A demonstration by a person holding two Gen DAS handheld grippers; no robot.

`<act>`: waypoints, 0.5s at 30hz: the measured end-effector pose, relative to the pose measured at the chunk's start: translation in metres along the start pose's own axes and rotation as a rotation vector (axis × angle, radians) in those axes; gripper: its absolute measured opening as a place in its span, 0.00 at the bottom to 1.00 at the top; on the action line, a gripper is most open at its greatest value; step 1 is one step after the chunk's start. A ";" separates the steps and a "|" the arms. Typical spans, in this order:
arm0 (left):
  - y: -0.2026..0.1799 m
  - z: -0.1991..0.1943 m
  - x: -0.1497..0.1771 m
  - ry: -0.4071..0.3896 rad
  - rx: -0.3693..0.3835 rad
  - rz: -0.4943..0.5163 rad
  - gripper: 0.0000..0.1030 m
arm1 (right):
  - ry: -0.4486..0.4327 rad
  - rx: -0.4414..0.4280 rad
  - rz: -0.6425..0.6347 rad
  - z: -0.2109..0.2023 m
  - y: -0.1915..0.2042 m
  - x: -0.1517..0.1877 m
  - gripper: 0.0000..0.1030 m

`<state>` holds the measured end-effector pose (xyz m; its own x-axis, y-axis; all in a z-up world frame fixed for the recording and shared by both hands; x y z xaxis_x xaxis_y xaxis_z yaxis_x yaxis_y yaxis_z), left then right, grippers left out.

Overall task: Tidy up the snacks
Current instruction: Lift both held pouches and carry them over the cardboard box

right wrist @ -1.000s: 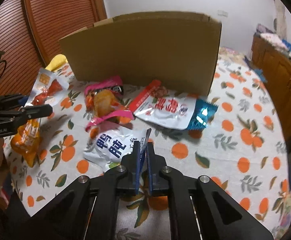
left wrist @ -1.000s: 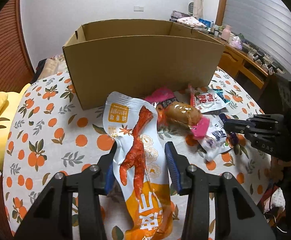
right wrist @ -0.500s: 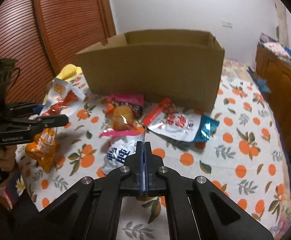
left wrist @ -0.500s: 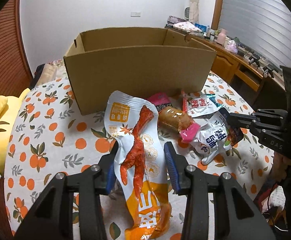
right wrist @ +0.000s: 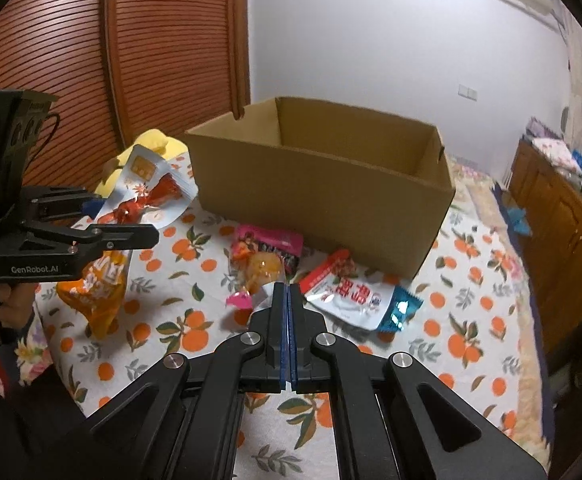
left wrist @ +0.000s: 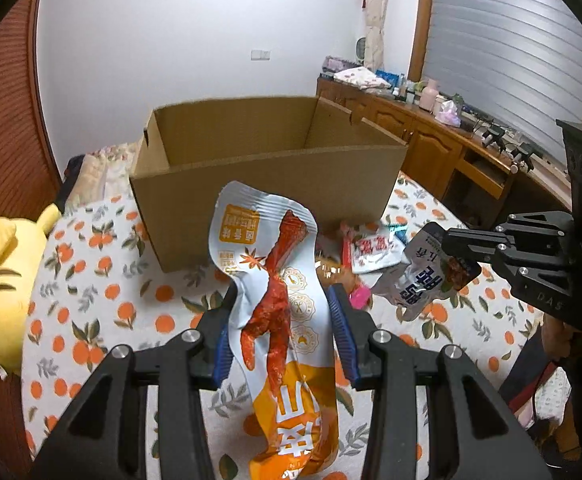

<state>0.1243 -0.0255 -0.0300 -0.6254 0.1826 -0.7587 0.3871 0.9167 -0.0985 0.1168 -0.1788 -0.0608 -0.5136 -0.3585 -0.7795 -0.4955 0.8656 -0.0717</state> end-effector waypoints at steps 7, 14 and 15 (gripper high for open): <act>0.002 -0.015 -0.033 -0.062 0.008 0.032 0.40 | -0.053 0.033 -0.070 -0.020 0.002 -0.033 0.00; 0.008 -0.017 -0.069 -0.098 -0.006 0.056 0.40 | -0.115 0.054 -0.123 -0.032 -0.003 -0.070 0.00; 0.008 -0.017 -0.072 -0.100 -0.010 0.059 0.40 | -0.119 0.055 -0.127 -0.032 -0.004 -0.073 0.00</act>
<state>0.1613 -0.0256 0.0351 -0.5304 0.2007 -0.8236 0.4144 0.9090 -0.0454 0.1340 -0.1671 0.0164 -0.3612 -0.4254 -0.8298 -0.5105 0.8349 -0.2058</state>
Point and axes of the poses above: each gripper's, at about its wrist camera, not at the fingertips, and z roughly the way its jaws point, y to its left, x to its underside, the point moved 1 cm from there along z, roughly the way its jaws point
